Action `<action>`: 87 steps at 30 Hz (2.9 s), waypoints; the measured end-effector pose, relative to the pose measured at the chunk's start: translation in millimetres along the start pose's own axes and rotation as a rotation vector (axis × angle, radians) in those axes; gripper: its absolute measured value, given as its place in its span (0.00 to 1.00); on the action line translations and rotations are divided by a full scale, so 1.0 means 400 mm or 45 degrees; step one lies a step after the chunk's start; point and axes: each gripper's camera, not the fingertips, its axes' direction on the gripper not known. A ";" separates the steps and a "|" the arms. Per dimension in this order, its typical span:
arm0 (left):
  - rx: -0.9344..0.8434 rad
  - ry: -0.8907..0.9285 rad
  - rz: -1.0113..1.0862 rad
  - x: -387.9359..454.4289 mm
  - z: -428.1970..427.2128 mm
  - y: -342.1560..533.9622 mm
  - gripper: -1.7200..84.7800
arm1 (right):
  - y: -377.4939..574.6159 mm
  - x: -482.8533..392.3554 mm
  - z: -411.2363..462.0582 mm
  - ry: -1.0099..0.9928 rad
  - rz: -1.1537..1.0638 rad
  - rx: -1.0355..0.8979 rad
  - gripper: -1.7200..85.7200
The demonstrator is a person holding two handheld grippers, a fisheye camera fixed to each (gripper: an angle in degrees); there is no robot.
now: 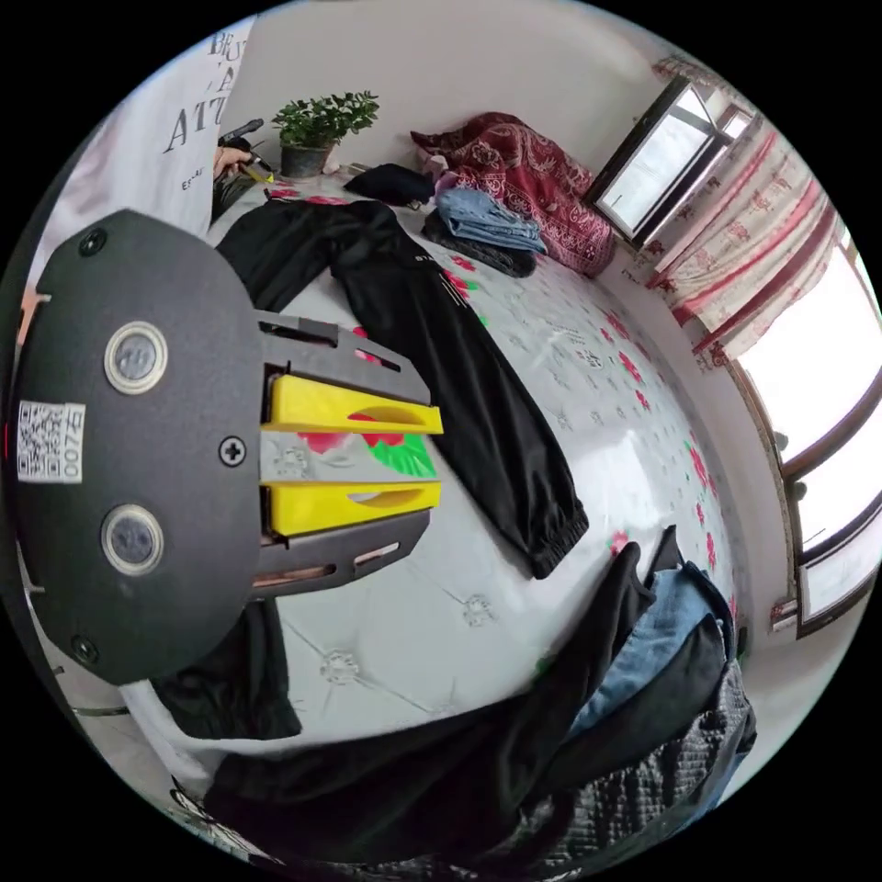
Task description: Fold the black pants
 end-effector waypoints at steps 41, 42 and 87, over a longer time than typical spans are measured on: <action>-0.337 0.793 -0.178 -0.573 -0.061 -0.024 0.01 | 0.538 0.446 -0.567 -0.276 0.593 -0.082 0.02; -0.337 0.794 -0.170 -0.573 -0.065 -0.029 0.01 | 0.540 0.453 -0.578 -0.316 0.613 -0.074 0.02; -0.057 0.877 0.032 0.175 0.371 -0.454 0.12 | -0.416 0.036 -0.002 0.029 0.255 0.051 0.05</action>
